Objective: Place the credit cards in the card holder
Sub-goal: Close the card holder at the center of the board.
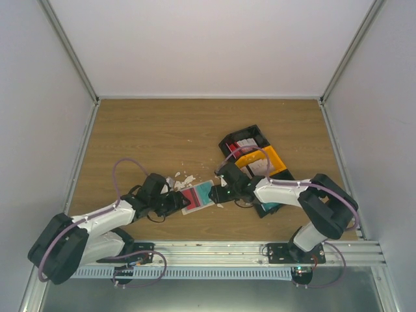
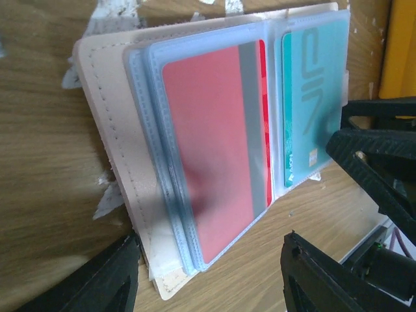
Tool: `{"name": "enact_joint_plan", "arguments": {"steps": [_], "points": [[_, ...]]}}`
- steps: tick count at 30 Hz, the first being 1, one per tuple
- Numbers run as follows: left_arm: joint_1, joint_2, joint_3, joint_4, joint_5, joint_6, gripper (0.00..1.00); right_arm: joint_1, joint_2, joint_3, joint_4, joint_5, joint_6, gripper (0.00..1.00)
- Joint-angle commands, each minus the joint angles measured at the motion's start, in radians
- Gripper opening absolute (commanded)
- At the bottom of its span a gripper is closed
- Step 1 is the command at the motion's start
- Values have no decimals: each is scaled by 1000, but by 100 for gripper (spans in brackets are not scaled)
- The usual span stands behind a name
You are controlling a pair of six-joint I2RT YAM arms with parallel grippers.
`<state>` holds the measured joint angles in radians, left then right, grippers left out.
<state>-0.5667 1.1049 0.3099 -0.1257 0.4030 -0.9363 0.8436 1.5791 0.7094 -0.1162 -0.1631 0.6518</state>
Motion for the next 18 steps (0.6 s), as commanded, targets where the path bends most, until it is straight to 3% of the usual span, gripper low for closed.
{"name": "enact_joint_plan", "arguments": {"steps": [1, 11, 18], "points": [[18, 67, -45, 45, 0, 0, 62, -34, 39, -44, 19, -20, 12, 48], [33, 100, -41, 328, 124, 52, 61, -76, 92, -108, 106, -118, 21, 43], [32, 93, 20, 384, 147, 94, 61, -87, 99, -130, 145, -136, 34, 42]]}}
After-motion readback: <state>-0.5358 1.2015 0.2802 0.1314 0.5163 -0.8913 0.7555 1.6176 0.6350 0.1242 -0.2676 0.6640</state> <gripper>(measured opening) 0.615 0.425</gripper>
